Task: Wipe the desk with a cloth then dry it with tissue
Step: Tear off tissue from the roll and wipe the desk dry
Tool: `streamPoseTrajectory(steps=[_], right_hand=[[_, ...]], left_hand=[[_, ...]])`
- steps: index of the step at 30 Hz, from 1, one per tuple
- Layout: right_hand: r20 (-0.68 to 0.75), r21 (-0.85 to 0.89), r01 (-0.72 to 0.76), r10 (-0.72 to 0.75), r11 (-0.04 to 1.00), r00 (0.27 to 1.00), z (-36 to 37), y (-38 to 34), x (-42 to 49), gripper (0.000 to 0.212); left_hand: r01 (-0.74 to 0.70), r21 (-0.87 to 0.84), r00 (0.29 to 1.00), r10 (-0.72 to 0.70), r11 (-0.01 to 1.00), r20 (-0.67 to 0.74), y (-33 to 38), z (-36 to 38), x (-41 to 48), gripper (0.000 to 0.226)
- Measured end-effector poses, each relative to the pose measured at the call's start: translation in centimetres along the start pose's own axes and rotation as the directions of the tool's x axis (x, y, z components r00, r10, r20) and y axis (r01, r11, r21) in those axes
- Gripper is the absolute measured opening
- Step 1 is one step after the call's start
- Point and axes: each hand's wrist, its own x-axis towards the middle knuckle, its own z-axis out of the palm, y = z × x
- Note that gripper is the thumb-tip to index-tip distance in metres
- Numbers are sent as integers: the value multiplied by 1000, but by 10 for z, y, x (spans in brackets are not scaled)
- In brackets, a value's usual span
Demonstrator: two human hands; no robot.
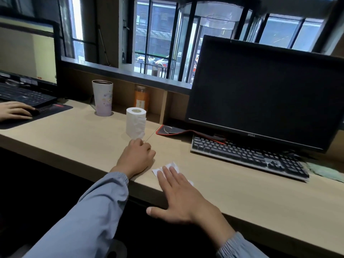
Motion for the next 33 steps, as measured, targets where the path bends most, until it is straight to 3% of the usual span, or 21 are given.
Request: streamPoseTrajectory(steps=[8, 16, 23, 29, 33], right_hand=[[-16, -54, 54, -55, 997, 998, 5, 15, -53, 107], [-79, -111, 117, -126, 987, 989, 9, 0, -15, 105], [-61, -105, 67, -73, 992, 995, 17, 42, -79, 105], [-76, -142, 206, -218, 968, 973, 9, 11, -19, 105], [-94, -116, 229, -240, 966, 966, 12, 27, -40, 100]], left_hand=[[1, 54, 1000, 0, 999, -2, 10, -4, -10, 38], [50, 25, 999, -50, 998, 1, 9, -1, -11, 40], [95, 75, 995, -97, 993, 15, 13, 3, -7, 42], [76, 113, 996, -80, 991, 30, 22, -4, -17, 41], [83, 100, 996, -87, 991, 35, 21, -7, -19, 40]])
